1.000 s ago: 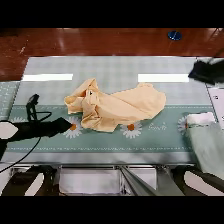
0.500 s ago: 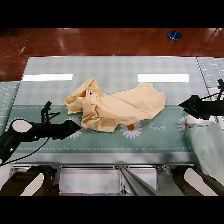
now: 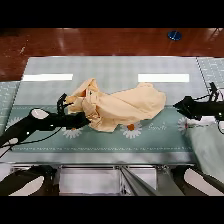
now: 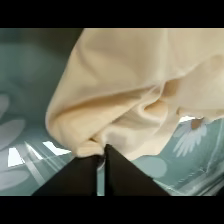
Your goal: Fold the shirts.
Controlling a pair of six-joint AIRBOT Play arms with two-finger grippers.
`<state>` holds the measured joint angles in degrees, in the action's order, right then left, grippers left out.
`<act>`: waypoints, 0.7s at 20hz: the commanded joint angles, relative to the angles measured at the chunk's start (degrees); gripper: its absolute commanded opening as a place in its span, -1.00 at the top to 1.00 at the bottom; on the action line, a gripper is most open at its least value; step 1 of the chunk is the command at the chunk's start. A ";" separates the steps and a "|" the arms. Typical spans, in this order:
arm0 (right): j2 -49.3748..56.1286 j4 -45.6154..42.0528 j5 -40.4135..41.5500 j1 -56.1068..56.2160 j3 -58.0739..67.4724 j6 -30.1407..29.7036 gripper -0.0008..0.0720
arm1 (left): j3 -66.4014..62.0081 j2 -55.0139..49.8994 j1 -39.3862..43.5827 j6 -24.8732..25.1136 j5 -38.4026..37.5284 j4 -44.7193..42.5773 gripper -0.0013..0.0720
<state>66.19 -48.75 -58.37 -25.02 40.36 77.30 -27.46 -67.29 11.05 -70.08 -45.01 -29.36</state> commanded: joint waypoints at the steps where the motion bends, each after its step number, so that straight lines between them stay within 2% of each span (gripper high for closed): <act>1: 7.04 5.73 4.04 3.32 1.42 -0.09 -0.15 | -4.33 -3.96 0.87 3.48 -3.74 0.76 0.93; 10: 23.17 7.10 4.28 14.08 11.04 4.39 -0.11 | -5.03 -3.93 0.87 3.45 -3.85 0.66 0.92; 11: 23.89 7.10 4.20 15.30 12.22 4.35 0.19 | -5.03 -3.93 0.83 3.48 -3.78 0.66 0.93; 12: 23.98 7.13 3.89 16.46 13.86 3.13 0.68 | -5.11 -3.89 0.61 3.45 -3.65 0.66 0.93; 13: 23.61 7.32 2.38 17.27 16.22 0.46 0.91 | -5.84 -3.69 -0.24 3.82 -4.20 0.63 0.92; 14: 22.80 6.88 -0.07 17.75 19.82 -0.28 0.91 | -7.32 -3.13 -1.77 4.07 -5.70 0.66 0.93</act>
<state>88.47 -42.24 -54.81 -9.93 54.35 79.72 -33.17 -70.98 11.00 -66.54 -49.34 -28.73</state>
